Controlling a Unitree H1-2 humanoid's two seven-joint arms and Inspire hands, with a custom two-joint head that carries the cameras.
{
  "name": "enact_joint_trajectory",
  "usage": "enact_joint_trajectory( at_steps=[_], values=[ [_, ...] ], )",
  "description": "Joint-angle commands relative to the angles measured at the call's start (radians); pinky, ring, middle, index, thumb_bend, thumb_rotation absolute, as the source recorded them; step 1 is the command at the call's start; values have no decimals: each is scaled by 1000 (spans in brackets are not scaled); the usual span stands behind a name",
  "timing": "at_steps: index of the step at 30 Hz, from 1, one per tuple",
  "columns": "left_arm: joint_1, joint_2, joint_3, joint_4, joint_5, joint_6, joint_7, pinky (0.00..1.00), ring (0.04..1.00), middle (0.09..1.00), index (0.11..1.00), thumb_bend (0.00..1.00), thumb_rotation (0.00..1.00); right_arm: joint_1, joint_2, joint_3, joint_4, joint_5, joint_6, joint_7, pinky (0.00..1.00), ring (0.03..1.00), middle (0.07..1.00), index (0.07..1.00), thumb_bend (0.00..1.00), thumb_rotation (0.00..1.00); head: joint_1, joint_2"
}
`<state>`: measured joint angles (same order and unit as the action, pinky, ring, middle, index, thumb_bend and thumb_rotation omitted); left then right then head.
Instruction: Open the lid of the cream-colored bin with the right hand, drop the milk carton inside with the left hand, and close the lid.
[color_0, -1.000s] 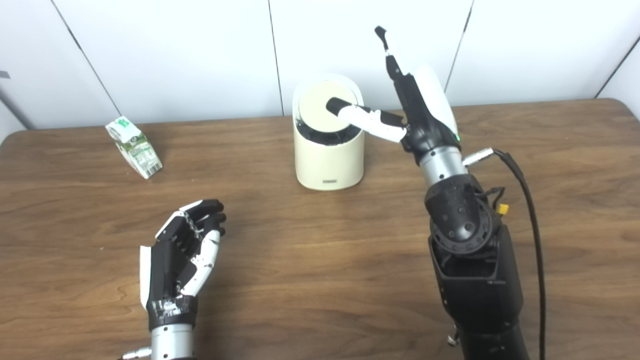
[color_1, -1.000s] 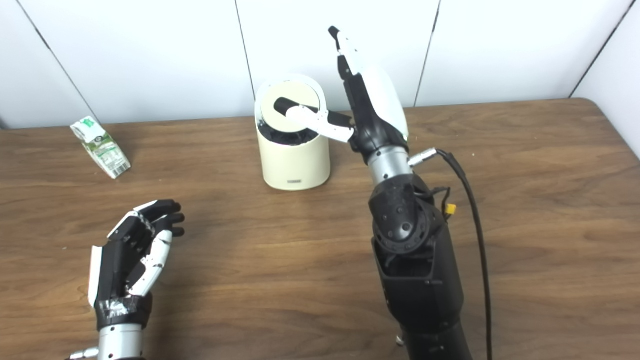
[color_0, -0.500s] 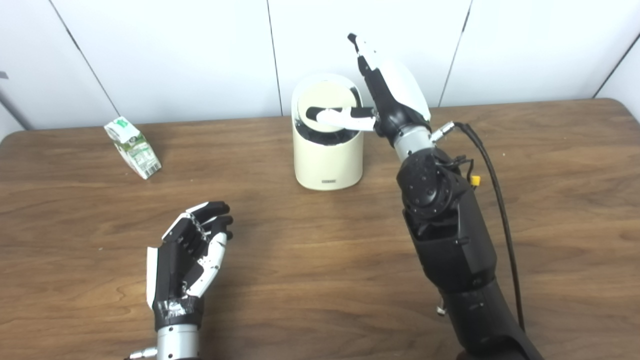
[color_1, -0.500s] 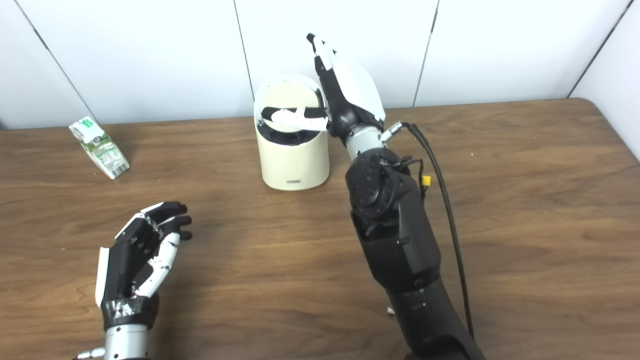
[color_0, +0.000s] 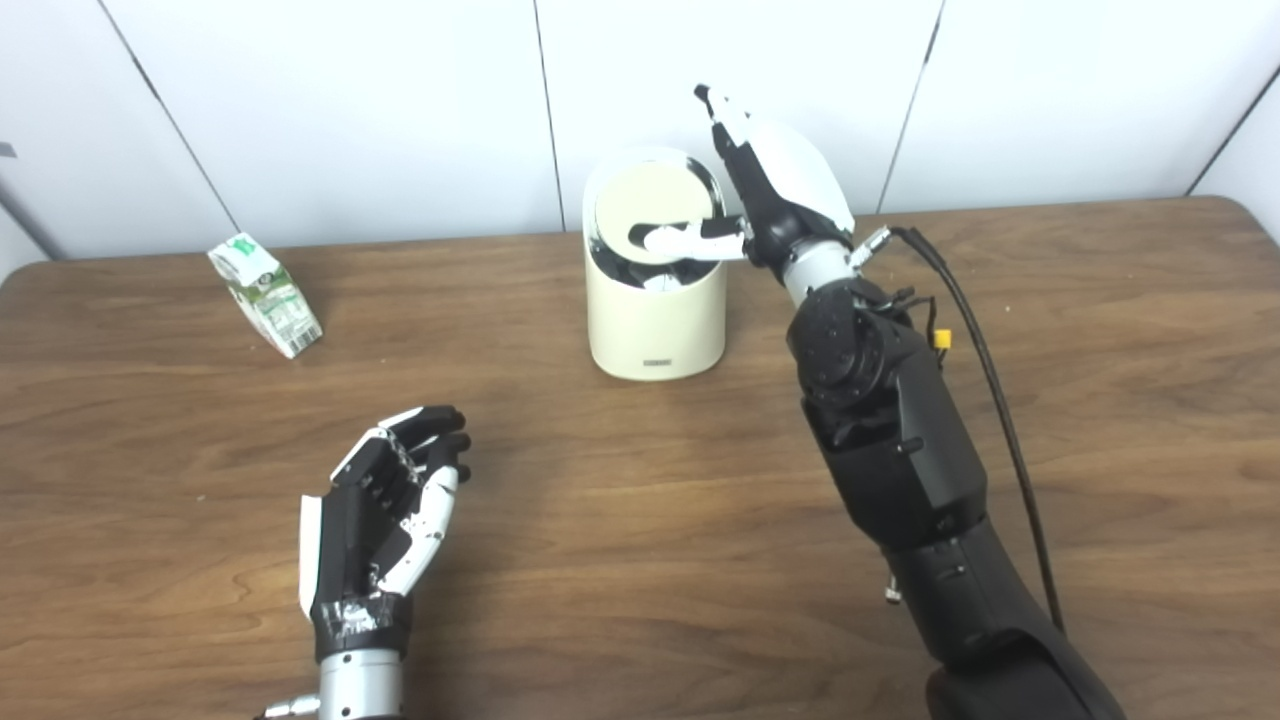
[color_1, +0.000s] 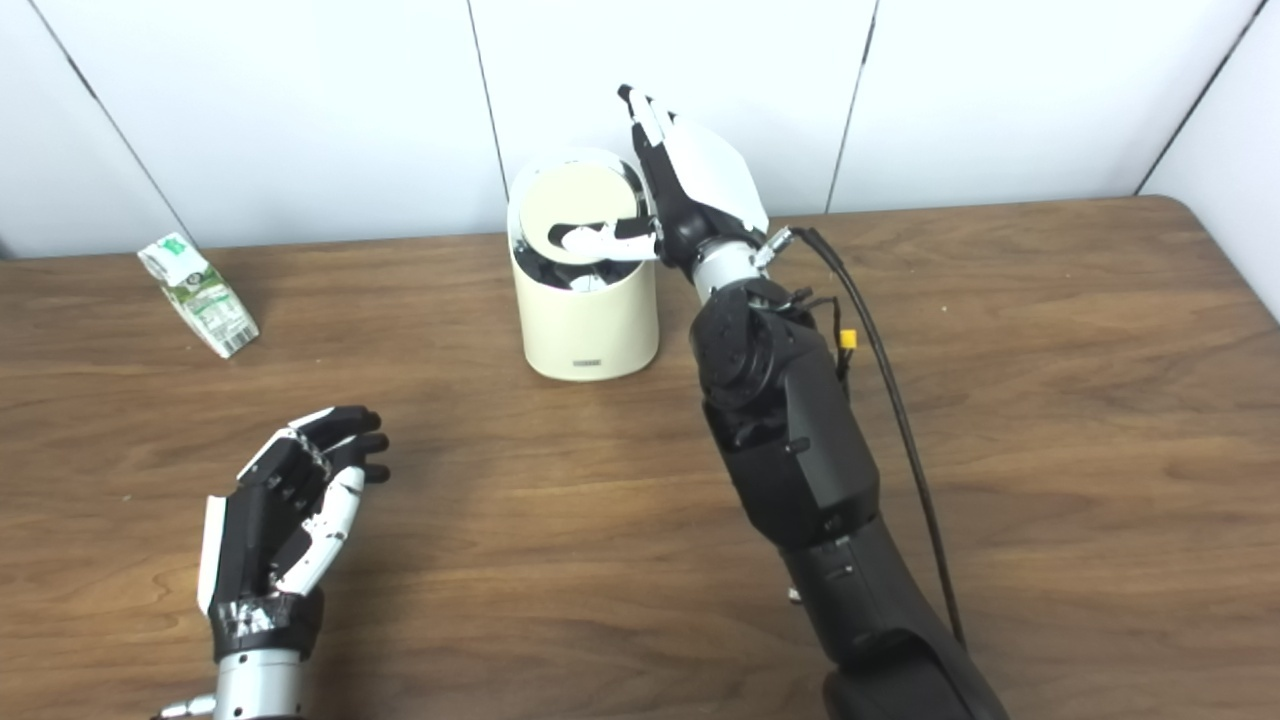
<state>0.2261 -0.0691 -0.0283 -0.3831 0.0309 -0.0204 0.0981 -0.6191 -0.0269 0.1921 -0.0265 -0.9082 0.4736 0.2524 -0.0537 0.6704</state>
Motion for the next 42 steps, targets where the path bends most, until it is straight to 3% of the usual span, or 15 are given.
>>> enact_joint_trajectory(
  at_steps=[1,17,27,33,42],
  values=[
    [36,-11,-3,-13,5,-19,-2,573,657,679,666,303,201,-47,-5,-10,-15,-26,-4,8,1000,1000,1000,1000,549,433,-2,1],
    [31,-16,-8,-3,4,-23,0,569,652,676,665,293,195,-61,-59,5,49,-22,-7,-33,1000,1000,1000,1000,534,452,-2,-12],
    [29,-21,-20,16,19,-40,8,569,652,675,666,296,184,-41,-94,43,46,-9,-8,-45,1000,1000,1000,1000,651,294,19,-40],
    [32,-24,-27,18,21,-48,10,561,652,675,664,298,169,-28,-112,76,32,-36,-6,-42,1000,1000,1000,1000,701,294,23,-47],
    [33,-26,-30,11,21,-38,15,564,655,678,666,302,158,-22,-106,79,24,-87,-4,-5,1000,1000,1000,1000,908,155,20,-56]
  ],
)
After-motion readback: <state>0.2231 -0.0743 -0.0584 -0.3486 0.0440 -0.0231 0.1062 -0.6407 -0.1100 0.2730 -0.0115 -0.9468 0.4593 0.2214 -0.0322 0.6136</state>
